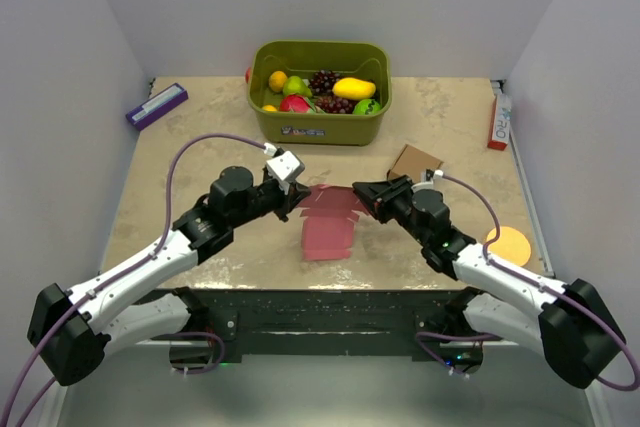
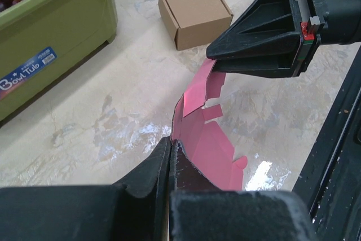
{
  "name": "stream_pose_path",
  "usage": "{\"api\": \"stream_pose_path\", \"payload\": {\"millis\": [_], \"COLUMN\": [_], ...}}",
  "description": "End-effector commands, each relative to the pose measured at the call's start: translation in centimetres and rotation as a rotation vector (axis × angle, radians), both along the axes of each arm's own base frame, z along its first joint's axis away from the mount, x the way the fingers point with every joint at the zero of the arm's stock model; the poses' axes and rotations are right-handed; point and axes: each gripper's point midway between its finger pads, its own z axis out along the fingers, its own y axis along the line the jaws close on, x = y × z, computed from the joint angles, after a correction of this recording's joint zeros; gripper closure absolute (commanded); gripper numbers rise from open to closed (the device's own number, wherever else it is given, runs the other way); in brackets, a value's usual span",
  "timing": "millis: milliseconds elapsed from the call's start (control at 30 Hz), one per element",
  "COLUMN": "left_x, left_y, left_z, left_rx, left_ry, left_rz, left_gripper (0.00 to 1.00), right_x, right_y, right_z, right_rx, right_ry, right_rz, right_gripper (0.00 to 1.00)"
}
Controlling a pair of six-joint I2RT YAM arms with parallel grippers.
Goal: Fold the paper box
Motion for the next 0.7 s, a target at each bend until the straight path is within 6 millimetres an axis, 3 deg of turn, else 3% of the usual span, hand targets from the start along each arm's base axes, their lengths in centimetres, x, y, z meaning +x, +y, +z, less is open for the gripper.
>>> {"api": "stream_pose_path", "payload": {"millis": [0, 333, 667], "left_x": [0.5, 0.1, -0.1], "left_y": [-0.3, -0.9, -1.4], "left_z": [2.3, 2.3, 1.8], "left_rx": [-0.077, -0.102, -0.104], "left_ry": [-0.05, -0.04, -0.018], "left_rz": [0.022, -0.013, -0.035], "left_gripper": [1.0, 1.0, 1.0], "right_x": [0.1, 0.0, 0.0], "right_y": [-0.1, 0.8, 1.4], "right_z": [-1.6, -3.5, -4.0], "right_rx": [-0.024, -0.034, -0.015], "right_ry": [0.015, 0.047, 0.05], "right_rz": [-0.009, 0.013, 0.021], "right_gripper": [0.75, 0.78, 0.77]}}
